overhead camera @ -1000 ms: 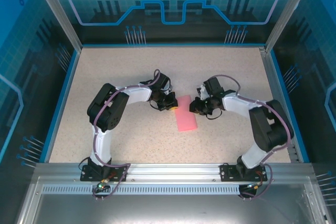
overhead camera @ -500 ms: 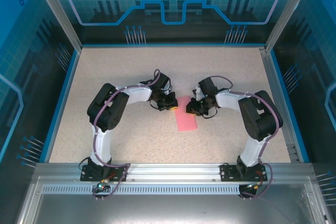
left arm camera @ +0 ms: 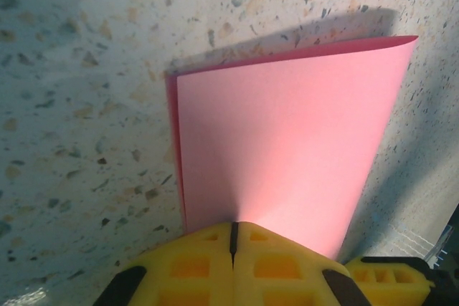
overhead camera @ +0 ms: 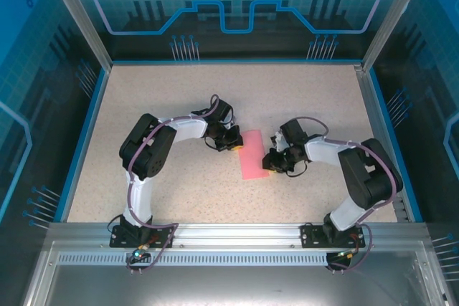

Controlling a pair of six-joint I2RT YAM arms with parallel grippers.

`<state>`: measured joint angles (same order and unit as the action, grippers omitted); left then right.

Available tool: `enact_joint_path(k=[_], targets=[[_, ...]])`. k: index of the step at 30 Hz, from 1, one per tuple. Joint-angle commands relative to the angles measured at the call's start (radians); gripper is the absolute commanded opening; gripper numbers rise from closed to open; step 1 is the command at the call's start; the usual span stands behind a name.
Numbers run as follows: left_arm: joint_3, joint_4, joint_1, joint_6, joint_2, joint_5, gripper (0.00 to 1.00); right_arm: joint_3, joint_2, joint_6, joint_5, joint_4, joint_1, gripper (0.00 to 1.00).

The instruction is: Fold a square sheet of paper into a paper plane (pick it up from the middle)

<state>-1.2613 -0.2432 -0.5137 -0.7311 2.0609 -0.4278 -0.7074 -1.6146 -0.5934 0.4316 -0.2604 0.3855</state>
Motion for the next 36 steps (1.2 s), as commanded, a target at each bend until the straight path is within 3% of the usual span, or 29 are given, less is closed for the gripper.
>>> enact_joint_path(k=[1, 10, 15, 23, 36], targets=[[0.042, -0.159, -0.017, 0.005, 0.098, 0.104, 0.03, 0.049, 0.013, -0.026, -0.010, -0.079, -0.003, 0.17], [-0.048, -0.065, -0.024, 0.066, -0.072, -0.055, 0.10, 0.016, -0.006, -0.023, -0.050, -0.097, -0.006, 0.16], [-0.065, 0.038, -0.076, 0.036, -0.068, -0.124, 0.12, 0.011, -0.010, -0.025, -0.054, -0.097, -0.005, 0.15], [-0.148, 0.042, -0.137, 0.020, 0.036, -0.100, 0.10, 0.007, -0.013, -0.028, -0.061, -0.106, -0.005, 0.15], [-0.207, 0.028, -0.144, 0.026, 0.143, -0.084, 0.07, 0.017, -0.008, -0.031, -0.057, -0.106, -0.001, 0.15]])
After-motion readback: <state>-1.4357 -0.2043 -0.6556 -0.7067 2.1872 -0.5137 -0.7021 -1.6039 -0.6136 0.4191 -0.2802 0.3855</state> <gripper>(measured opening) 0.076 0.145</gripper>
